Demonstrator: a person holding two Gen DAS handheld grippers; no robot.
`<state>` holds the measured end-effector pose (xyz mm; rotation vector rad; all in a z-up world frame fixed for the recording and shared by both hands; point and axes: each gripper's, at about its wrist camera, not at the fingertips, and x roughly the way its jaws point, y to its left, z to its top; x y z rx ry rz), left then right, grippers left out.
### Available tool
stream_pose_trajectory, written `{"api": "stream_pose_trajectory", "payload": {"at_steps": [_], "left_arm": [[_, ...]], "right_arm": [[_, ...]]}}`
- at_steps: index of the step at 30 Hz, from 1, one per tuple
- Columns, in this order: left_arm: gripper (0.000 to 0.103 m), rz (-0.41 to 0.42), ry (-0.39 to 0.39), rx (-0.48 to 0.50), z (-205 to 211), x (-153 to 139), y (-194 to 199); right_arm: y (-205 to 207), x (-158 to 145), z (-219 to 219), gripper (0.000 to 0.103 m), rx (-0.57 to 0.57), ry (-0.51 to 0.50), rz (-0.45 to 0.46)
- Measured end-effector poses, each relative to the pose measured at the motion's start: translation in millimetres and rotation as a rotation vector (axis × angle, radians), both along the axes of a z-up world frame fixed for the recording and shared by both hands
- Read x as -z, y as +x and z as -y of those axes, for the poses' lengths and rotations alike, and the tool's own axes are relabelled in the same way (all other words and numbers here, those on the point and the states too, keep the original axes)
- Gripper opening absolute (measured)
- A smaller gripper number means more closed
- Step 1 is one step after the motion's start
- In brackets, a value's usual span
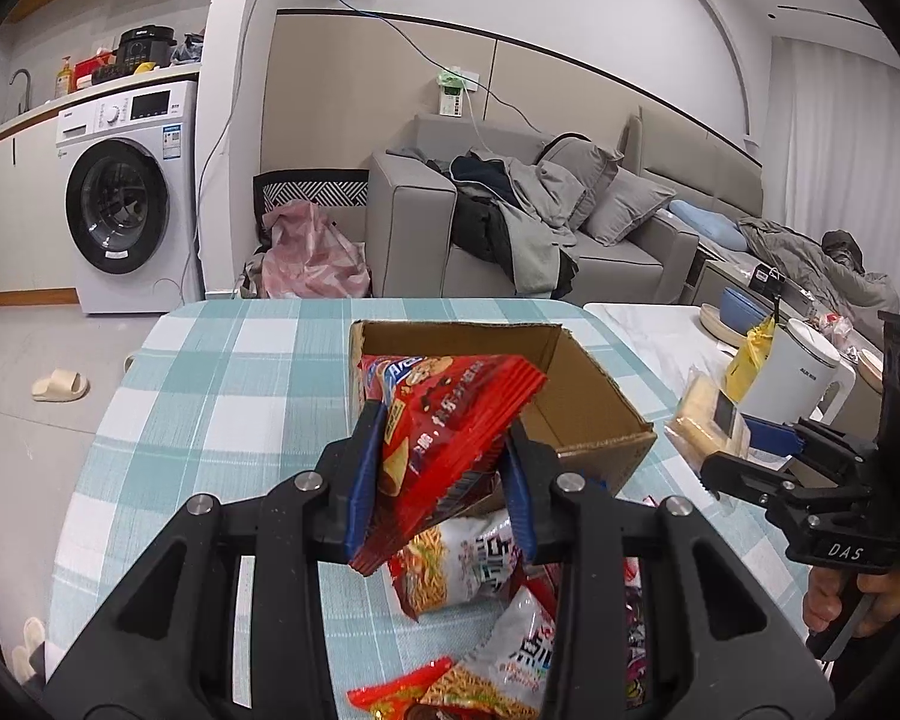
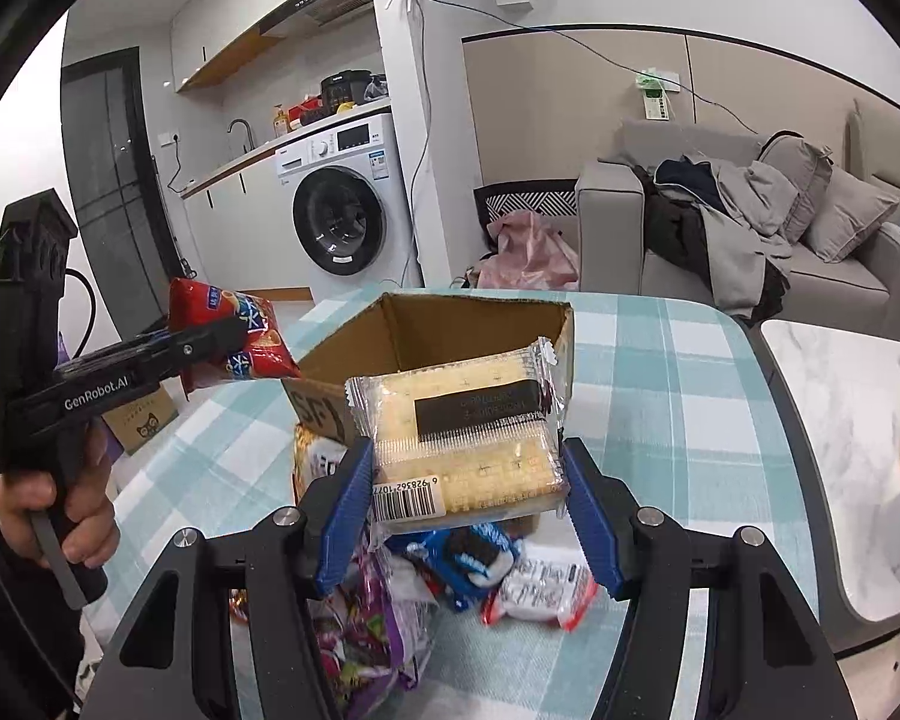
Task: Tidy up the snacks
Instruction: 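Carry both packs over the cardboard box and open both tools to drop them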
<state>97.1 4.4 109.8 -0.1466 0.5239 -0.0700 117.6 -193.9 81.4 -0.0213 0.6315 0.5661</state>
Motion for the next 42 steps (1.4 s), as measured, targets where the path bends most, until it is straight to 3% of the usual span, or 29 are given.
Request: {"api": "stream_pose_trajectory", "payload": {"at_steps": [9, 22, 42], "left_arm": [[0.033, -0.019, 0.016, 0.012, 4.0, 0.1, 45.2], [0.033, -0.065, 0.04, 0.021, 10.1, 25.6, 102.6], [0.034, -0.112, 0.071, 0.026, 18.2, 57.9, 133.6]], "right_arm": [[37.6, 0.9, -16.6, 0.063, -0.009, -0.007, -0.026], [79.0, 18.1, -42.7, 0.063, -0.007, -0.022, -0.057], [105.1, 33.7, -60.3, 0.063, 0.0, -0.043, -0.066]]}}
